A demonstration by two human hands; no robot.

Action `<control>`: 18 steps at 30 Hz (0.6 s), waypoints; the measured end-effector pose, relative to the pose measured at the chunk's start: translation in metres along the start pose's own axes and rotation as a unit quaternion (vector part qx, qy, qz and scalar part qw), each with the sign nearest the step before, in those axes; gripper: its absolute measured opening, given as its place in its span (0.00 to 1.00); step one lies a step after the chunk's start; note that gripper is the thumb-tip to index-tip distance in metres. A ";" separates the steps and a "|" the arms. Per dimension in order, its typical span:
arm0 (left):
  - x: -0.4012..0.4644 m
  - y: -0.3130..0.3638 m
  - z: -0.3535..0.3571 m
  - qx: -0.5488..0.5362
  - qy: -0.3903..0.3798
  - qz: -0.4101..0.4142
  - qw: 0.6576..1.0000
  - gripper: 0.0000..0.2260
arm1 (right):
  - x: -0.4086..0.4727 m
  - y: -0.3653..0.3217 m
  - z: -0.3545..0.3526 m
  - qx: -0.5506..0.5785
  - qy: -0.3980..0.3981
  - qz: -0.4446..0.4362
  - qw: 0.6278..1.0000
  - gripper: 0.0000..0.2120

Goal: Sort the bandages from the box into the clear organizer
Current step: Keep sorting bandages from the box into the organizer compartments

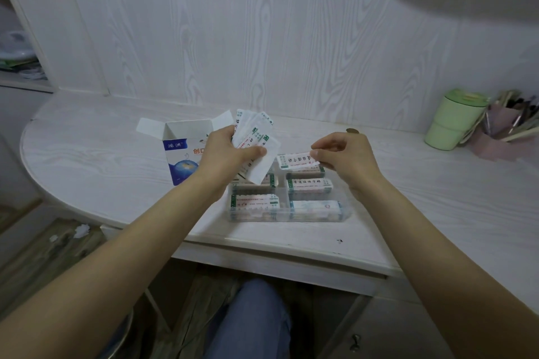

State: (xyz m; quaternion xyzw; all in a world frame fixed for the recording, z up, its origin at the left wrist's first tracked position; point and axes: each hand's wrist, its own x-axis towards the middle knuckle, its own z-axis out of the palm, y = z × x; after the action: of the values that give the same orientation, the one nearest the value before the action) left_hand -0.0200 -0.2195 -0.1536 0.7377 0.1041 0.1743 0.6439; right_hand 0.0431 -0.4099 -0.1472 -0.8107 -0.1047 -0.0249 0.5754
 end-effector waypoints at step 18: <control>0.004 -0.004 0.012 0.006 0.001 -0.006 1.000 0.14 | 0.001 0.017 0.000 -0.303 -0.057 -0.054 0.950 0.03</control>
State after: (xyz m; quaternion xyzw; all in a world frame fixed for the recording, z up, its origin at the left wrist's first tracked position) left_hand -0.0115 -0.2289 -0.1581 0.7407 0.1102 0.1708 0.6403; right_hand 0.0474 -0.4154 -0.1629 -0.9401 -0.1684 -0.0403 0.2937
